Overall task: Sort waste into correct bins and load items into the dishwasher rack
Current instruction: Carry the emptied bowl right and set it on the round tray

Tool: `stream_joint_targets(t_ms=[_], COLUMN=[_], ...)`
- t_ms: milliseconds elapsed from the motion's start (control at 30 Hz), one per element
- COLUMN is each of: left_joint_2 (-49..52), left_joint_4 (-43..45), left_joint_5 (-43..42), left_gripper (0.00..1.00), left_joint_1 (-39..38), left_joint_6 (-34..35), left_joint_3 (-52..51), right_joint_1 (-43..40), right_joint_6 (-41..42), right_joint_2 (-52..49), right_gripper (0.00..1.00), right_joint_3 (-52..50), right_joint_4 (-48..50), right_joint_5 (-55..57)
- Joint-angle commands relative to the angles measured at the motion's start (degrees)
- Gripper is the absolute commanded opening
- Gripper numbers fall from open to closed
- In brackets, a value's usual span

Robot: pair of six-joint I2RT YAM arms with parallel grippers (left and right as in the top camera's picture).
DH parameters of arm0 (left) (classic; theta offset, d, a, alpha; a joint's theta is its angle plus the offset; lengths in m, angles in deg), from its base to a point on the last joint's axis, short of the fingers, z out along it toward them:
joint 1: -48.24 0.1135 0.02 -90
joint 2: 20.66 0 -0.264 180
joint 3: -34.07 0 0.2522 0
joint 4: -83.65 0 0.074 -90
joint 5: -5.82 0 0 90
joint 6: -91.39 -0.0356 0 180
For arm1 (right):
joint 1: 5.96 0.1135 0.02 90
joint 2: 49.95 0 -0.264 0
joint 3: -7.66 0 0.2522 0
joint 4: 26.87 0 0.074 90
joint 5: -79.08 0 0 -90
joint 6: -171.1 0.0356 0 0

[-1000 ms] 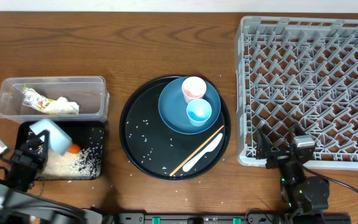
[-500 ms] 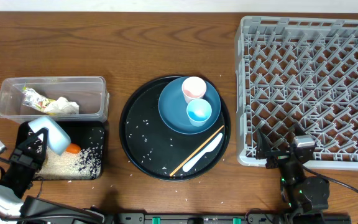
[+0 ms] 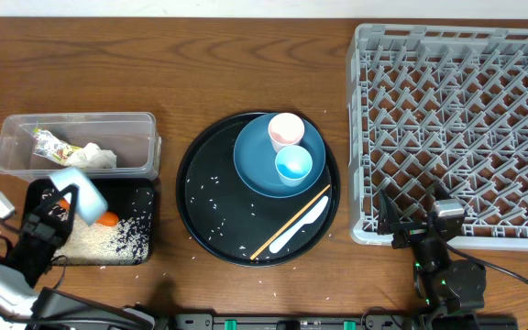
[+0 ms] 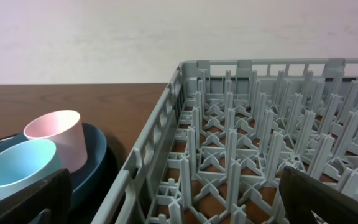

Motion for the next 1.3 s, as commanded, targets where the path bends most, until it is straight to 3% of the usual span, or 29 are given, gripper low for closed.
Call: stream_joint_targets(t_ms=[0,167,300,567,800,967,1267], left_joint_2=[0.04,-1.57,-3.98,-10.1,-8.33,-3.45,6.34], left_joint_4=[0.07,0.09,1.11,1.14,1.25,2.64,3.87], left_joint_5=[3.63,13.68,23.04,55.32,80.08,82.84,84.59], left_gripper=[0.06,0.06,0.06,0.06,0.06,0.06,0.06], left_joint_1=[-3.96,-14.71,-25.94,-53.09,-77.46,-88.5,-94.9], left_joint_6=[0.0,5.2,13.31,26.45,34.62,38.8,42.21], left_joint_3=[2.58,7.48,12.72,15.87,15.72,15.69,15.58], right_joint_1=[-0.59,-0.59,-0.59,-0.59,-0.59,-0.59,-0.59], right_joint_6=[0.28,0.28,0.28,0.28,0.28,0.28,0.28], right_joint_2=[0.2,0.2,0.2,0.2,0.2,0.2,0.2], right_gripper=[0.99,0.99,0.99,0.99,0.99,0.99,0.99], right_joint_3=[-0.07,-0.07,-0.07,-0.07,-0.07,-0.07,-0.07], right_joint_4=[-0.24,-0.24,-0.24,-0.24,-0.24,-0.24,-0.24], right_joint_5=[-0.02,-0.02,-0.02,-0.02,-0.02,-0.02,-0.02])
